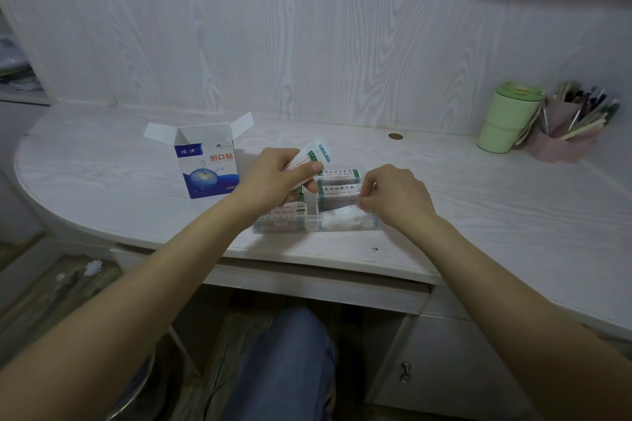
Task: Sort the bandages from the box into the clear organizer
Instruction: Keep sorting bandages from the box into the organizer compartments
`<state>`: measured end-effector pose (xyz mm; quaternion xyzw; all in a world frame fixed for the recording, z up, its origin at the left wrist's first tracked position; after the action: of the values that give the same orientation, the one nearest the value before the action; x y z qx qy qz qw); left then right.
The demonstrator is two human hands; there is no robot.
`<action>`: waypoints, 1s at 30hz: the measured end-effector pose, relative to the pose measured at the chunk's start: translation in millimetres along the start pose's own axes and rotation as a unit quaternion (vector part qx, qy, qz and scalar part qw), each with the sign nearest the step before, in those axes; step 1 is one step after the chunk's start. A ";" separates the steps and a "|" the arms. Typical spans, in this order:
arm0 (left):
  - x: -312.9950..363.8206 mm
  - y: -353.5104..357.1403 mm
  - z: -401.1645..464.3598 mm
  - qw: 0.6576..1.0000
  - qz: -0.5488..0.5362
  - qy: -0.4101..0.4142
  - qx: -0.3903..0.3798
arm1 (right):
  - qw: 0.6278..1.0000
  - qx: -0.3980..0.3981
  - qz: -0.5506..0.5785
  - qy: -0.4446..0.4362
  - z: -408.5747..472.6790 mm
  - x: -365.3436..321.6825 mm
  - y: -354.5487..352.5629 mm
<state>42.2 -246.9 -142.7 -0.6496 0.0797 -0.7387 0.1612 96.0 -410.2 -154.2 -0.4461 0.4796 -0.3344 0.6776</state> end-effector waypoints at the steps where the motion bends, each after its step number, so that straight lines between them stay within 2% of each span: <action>1: -0.2 0.5 0.2 1.000 0.001 0.000 -0.001 | 1.000 -0.002 -0.013 -0.005 0.5 -1.5 0.2; 6: 0.0 0.8 0.1 1.000 0.002 0.001 -0.001 | 0.998 -0.042 -0.043 -0.010 4.7 -5.1 8.5; 16: -0.3 1.3 1.1 1.000 0.011 0.000 -0.005 | 0.997 -0.070 -0.045 -0.006 7.9 -6.7 10.0; 18: -0.5 2.0 1.1 1.000 0.008 -0.003 -0.009 | 0.998 -0.056 0.000 -0.013 10.8 -5.5 5.4; 20: -0.3 3.1 0.5 1.000 -0.005 -0.007 -0.016 | 0.995 -0.008 0.095 -0.024 13.4 -5.9 -9.3; 22: 0.7 6.8 -0.8 0.999 -0.014 -0.009 -0.037 | 0.971 0.021 0.238 -0.026 11.6 -6.6 -24.7; 24: 2.2 13.7 -2.4 0.998 -0.015 -0.012 -0.068 | 0.933 -0.008 0.357 -0.033 7.8 -13.2 -28.8; 26: 3.5 20.5 -3.6 0.996 -0.013 -0.014 -0.090 | 0.919 -0.045 0.389 -0.052 4.4 -22.8 -25.2; 30: 5.5 27.4 -5.4 0.993 -0.011 -0.011 -0.114 | 0.905 -0.047 0.419 -0.064 5.0 -27.7 -20.6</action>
<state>40.0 -274.9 -147.3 -0.6729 0.1546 -0.7191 0.0793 91.5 -392.2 -124.7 -0.2564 0.5929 0.0326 0.7627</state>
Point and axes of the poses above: each hand's wrist, its own z-axis towards the middle knuckle, its own y-axis out of the palm, x = y × z, the point moved 9 cm from there along z, towards the middle knuckle, and after that the axes turned 1 degree about -z, right-handed, at the moved point
